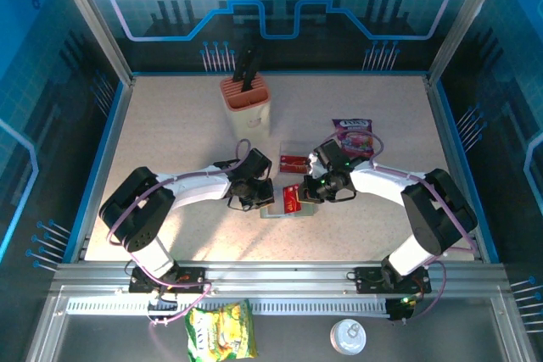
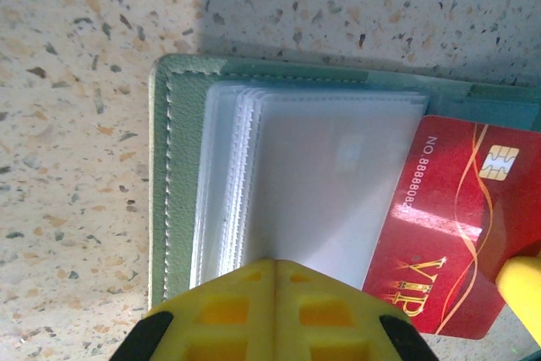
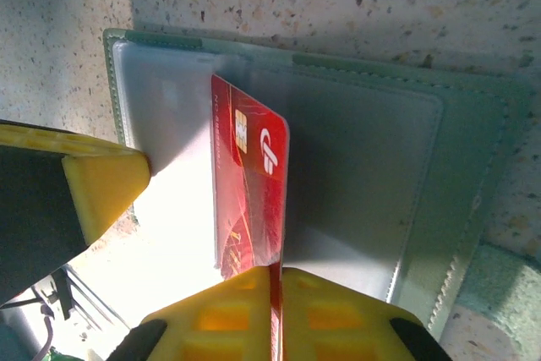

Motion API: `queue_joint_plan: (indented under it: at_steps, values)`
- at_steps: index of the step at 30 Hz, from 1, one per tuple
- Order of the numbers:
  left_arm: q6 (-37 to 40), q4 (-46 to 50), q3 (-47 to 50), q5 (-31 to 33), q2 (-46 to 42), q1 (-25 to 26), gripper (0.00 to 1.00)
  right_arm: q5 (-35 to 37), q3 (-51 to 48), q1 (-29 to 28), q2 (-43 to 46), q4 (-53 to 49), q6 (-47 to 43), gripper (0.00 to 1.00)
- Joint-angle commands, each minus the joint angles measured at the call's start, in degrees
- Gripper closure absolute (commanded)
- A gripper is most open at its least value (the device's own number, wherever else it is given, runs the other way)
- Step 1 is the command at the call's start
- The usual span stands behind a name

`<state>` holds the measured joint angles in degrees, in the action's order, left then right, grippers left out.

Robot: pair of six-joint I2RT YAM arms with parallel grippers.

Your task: Take the credit cards out of the card holder

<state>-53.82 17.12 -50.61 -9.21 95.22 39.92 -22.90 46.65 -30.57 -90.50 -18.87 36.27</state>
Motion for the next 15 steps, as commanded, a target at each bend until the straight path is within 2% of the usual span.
queue_joint_plan:
  at_steps: [1,15]
  values:
    - [0.84,3.97,-0.08,1.33,0.76,0.28,1.00,1.43,1.57,0.37,1.33,-3.26,-0.94,0.91]
    - [0.99,3.88,-0.29,1.04,1.02,0.25,1.00,1.80,3.35,-0.36,1.12,-4.56,-0.63,0.90]
